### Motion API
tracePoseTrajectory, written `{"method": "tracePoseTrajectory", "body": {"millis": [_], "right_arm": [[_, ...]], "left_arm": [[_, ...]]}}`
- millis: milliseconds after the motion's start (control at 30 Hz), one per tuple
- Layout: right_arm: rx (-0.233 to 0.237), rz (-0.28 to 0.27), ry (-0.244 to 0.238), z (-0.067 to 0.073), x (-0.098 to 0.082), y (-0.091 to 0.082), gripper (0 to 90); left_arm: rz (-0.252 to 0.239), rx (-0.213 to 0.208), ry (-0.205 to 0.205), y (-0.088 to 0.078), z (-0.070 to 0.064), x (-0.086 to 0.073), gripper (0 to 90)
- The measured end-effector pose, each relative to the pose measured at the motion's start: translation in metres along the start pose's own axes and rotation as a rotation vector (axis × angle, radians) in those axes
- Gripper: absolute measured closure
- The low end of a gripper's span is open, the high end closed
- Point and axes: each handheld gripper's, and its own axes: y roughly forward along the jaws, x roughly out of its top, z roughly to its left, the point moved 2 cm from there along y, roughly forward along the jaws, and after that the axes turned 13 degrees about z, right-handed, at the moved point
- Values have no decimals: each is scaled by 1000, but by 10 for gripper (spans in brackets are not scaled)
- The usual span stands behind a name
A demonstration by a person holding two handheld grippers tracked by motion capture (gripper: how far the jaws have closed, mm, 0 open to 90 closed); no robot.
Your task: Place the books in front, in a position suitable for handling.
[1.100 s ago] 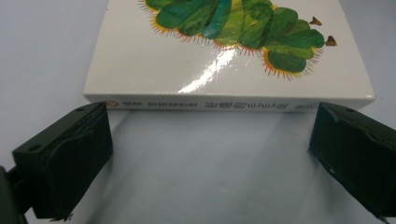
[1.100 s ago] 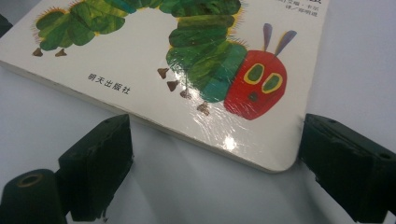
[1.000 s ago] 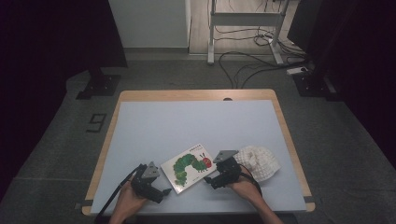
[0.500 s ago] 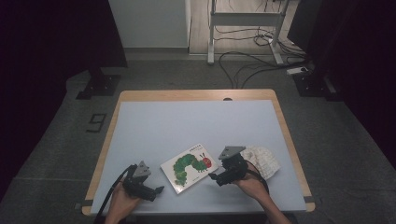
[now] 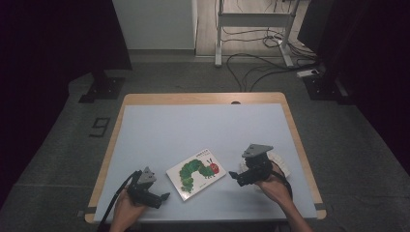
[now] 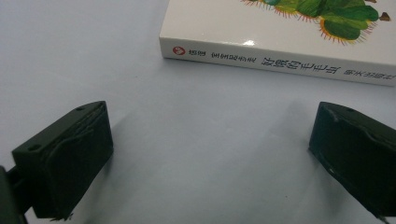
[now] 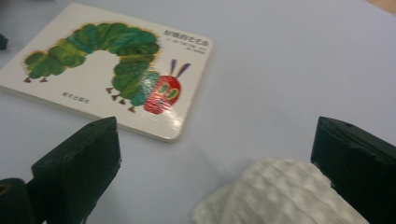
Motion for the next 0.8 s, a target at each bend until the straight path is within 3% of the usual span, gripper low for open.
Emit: {"method": "tracePoseTrajectory", "body": {"millis": [567, 800], "right_arm": [[-122, 3, 96, -40, -35, -27, 0], [-153, 17, 135, -51, -47, -29, 0]], "left_arm": [[0, 0, 0, 0, 0, 0, 0], [0, 0, -1, 0, 0, 0, 0]]}}
